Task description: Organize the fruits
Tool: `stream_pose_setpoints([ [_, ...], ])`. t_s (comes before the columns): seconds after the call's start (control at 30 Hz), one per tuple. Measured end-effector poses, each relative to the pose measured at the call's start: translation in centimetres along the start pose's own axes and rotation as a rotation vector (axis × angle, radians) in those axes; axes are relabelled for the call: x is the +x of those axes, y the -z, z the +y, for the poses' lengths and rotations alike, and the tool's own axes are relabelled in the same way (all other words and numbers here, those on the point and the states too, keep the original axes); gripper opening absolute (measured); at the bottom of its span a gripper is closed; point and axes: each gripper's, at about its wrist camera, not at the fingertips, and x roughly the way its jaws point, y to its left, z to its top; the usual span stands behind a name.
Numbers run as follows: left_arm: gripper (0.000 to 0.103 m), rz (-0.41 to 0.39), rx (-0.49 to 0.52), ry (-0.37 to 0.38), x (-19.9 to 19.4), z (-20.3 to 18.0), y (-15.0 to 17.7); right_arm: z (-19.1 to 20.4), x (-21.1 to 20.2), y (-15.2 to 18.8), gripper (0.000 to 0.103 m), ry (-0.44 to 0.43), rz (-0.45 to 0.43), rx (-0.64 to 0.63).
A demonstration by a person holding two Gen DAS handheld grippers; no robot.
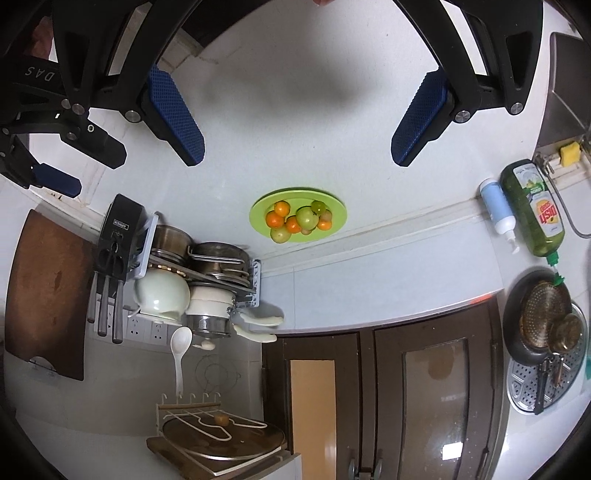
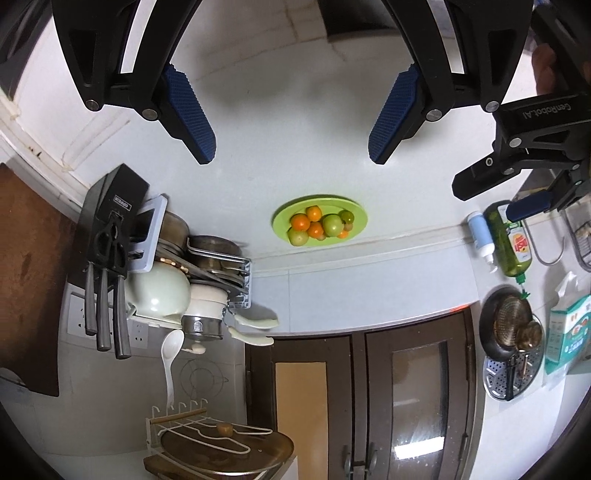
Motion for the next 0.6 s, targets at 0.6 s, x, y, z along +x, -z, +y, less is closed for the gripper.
stream_pose_setpoints([
  [0.6, 0.103, -0.018, -0.002, -0.001, -3.3, -0.2, 1.9, 0.2, -3.1, 1.6, 0.085, 0.015, -0.013, -0.005],
])
